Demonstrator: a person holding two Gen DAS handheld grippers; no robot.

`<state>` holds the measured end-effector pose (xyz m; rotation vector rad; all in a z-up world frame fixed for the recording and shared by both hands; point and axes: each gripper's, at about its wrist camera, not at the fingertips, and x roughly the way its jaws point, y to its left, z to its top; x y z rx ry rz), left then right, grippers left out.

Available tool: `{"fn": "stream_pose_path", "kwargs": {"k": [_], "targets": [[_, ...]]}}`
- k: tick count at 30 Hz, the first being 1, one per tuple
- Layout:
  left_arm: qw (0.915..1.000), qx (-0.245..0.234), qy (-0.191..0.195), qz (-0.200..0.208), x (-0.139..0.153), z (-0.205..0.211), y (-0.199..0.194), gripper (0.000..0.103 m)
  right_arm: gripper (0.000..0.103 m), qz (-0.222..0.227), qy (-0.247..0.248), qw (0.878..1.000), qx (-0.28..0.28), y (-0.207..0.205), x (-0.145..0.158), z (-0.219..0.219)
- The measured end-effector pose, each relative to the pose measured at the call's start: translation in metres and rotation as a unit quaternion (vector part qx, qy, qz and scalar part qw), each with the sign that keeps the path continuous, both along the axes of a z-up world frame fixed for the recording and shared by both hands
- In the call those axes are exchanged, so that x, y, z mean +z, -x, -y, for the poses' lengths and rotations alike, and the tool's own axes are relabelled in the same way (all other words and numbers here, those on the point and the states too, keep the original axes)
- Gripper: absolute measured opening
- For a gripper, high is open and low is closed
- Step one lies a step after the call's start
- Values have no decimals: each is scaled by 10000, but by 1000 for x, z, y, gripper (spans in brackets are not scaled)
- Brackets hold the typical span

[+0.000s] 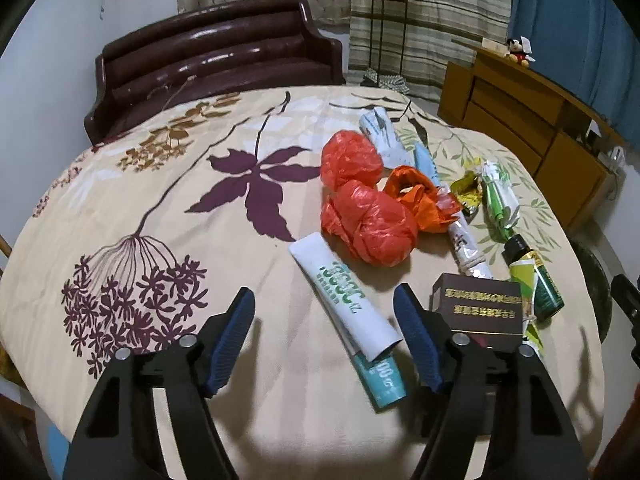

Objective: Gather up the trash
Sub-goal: 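Reach the left tool to the white toothpaste tube and close on it, then grasp the crumpled green-and-white wrapper bundle with the right tool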

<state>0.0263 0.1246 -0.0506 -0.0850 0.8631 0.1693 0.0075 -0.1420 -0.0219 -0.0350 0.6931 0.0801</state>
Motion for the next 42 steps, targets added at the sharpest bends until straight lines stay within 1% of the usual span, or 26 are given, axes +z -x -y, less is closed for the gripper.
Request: {"fn": "stream_pose_path", "kwargs": {"k": [8, 14, 19, 22, 23, 26, 28, 29, 31, 33, 39, 40, 42], "targets": [[9999, 116, 15, -82, -4, -18, 8, 68, 82, -42, 23, 10000, 19, -2, -5, -3], [9996, 250, -41, -150, -6, -29, 10, 68, 82, -76, 41, 10000, 32, -2, -8, -6], [9996, 210, -61, -167, -7, -27, 3, 67, 82, -93, 53, 9999, 45, -3, -9, -8], [9997, 101, 43, -231, -11, -28, -3, 55, 82, -105, 64, 9999, 61, -2, -9, -11], [9995, 79, 108, -285, -13, -30, -4, 55, 82, -106, 68, 9999, 67, -2, -9, -12], [9996, -18, -44, -273, -13, -28, -5, 46, 82, -92, 72, 9999, 74, -2, -8, -13], [9996, -105, -73, -252, -14, -26, -4, 36, 82, -104, 68, 9999, 73, -2, -9, -14], [9996, -161, -90, -233, -13, -25, -4, 33, 82, -114, 75, 9999, 72, -2, -8, -14], [9994, -215, -165, -211, -13, -24, -4, 19, 82, -136, 80, 9998, 78, -3, -8, -16], [9993, -268, -204, -183, -13, -24, -2, 17, 82, -146, 85, 9998, 91, -3, -8, -18], [9995, -271, -48, -139, -12, -32, 5, 16, 82, -133, 98, 9997, 195, 0, -5, -28], [9996, -254, -23, -130, -11, -34, 7, 16, 81, -139, 109, 9996, 240, 1, -5, -33], [9997, -230, 0, -117, -10, -37, 9, 16, 76, -167, 93, 9993, 335, 4, -5, -39]]}}
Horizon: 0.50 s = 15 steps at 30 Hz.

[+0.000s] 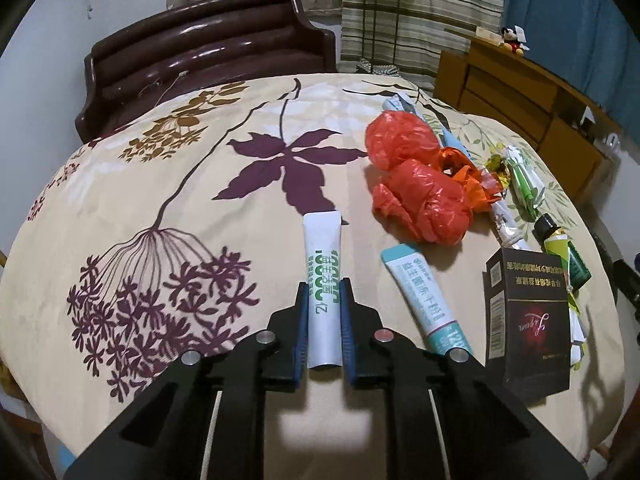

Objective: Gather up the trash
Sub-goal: 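Grasp the crumpled green-and-white wrapper bundle with the right tool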

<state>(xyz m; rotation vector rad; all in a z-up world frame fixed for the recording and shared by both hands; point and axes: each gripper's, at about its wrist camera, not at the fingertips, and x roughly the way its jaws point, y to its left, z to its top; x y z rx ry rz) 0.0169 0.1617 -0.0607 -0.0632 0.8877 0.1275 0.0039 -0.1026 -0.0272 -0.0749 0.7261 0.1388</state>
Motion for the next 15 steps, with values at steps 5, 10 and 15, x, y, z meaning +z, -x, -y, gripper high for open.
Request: {"fn": "stream_pose_path", "kwargs": {"k": [5, 10, 15], "targets": [[9999, 61, -17, 84, 5, -9, 8, 16, 64, -113, -97, 9995, 290, 8, -1, -21], [9998, 109, -22, 160, 9, -17, 16, 16, 55, -254, -114, 9981, 544, 15, -6, -42], [9997, 179, 31, 186, 9, -27, 21, 16, 49, -410, -117, 9967, 685, 19, -13, -55]]}}
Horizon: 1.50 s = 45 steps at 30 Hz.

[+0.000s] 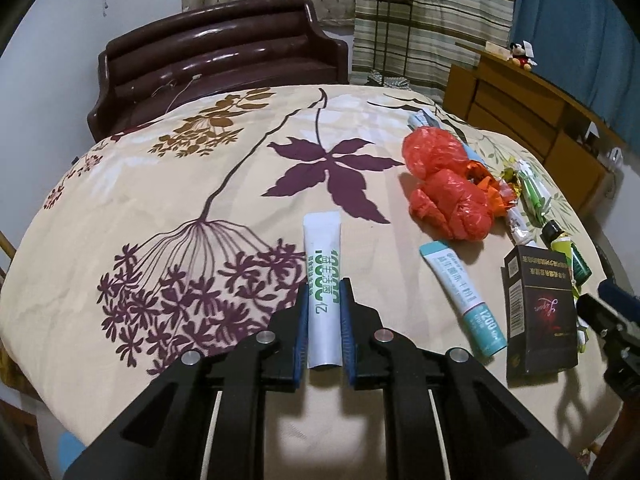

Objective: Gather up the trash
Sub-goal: 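Grasp the crumpled green-and-white wrapper bundle with the right tool, then carry both items over the black bin and open the right tool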

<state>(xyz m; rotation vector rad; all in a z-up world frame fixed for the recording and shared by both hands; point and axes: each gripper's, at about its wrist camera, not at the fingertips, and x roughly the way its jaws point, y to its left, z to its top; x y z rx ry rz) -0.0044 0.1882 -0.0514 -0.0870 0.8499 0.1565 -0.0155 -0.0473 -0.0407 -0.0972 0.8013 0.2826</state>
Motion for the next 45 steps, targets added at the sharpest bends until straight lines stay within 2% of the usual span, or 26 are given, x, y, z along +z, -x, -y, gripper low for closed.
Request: {"fn": "stream_pose_path", "kwargs": {"k": [4, 10, 14, 18, 23, 27, 37, 45], "targets": [[10000, 30, 15, 17, -1, -6, 3, 16, 46, -59, 61, 10000, 19, 0, -6, -7], [10000, 18, -24, 75, 1, -7, 7, 16, 22, -193, -64, 9997, 134, -4, -12, -10], [9999, -12, 32, 115, 4, -3, 9, 16, 18, -113, -11, 9998, 183, -1, -10, -12], [9997, -101, 80, 199, 9, 4, 10, 16, 18, -27, -70, 9998, 190, 4, -3, -9], [9988, -289, 191, 352, 20, 21, 9, 16, 18, 295, -71, 9994, 147, 12, 14, 3], [9971, -507, 257, 498, 30, 43, 5, 16, 18, 482, -77, 9988, -47, 9, 25, 22], [9892, -1230, 350, 717, 46, 122, -18, 16, 18, 812, -8, 9916, -1008, -14, 39, 106], [9811, -1767, 437, 664, 46, 191, -40, 16, 18, 793, -38, 9855, -1499, -31, 31, 161]]}}
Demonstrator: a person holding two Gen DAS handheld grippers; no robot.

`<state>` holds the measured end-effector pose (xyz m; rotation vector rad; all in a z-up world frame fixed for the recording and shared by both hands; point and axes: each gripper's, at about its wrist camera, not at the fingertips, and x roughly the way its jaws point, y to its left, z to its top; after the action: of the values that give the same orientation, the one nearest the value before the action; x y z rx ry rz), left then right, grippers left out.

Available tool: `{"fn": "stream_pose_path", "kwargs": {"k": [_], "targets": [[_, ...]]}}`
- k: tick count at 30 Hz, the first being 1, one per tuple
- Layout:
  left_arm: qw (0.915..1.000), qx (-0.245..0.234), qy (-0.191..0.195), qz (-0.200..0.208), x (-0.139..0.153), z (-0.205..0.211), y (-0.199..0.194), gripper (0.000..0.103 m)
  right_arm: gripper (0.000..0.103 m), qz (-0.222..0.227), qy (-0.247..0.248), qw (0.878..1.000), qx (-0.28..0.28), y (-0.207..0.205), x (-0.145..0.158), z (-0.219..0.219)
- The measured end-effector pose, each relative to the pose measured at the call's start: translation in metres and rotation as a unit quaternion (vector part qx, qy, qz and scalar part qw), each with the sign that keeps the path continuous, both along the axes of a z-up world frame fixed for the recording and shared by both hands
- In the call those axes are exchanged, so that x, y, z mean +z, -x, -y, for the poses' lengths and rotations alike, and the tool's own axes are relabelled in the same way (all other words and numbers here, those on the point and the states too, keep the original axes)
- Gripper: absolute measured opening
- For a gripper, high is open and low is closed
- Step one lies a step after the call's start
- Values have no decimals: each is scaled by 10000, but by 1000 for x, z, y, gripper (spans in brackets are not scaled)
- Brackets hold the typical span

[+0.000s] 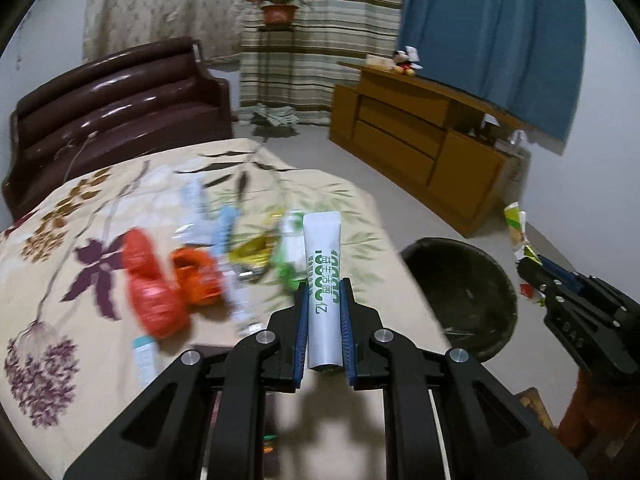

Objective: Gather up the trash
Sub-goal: 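Carry both items over the black bin and open the right tool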

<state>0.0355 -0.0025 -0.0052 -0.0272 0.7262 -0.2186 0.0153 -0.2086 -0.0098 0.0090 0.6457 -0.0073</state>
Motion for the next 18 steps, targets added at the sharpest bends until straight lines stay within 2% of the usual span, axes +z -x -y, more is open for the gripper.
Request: {"fn": "stream_pose_path", "kwargs": {"k": [5, 18], "targets": [[9995, -275, -125, 6, -7, 43, -13, 16, 18, -67, -82, 9998, -179, -9, -9, 27], [9972, -633, -355, -172, -27, 115, -45, 16, 18, -223, -262, 9985, -418, -30, -31, 68]]}}
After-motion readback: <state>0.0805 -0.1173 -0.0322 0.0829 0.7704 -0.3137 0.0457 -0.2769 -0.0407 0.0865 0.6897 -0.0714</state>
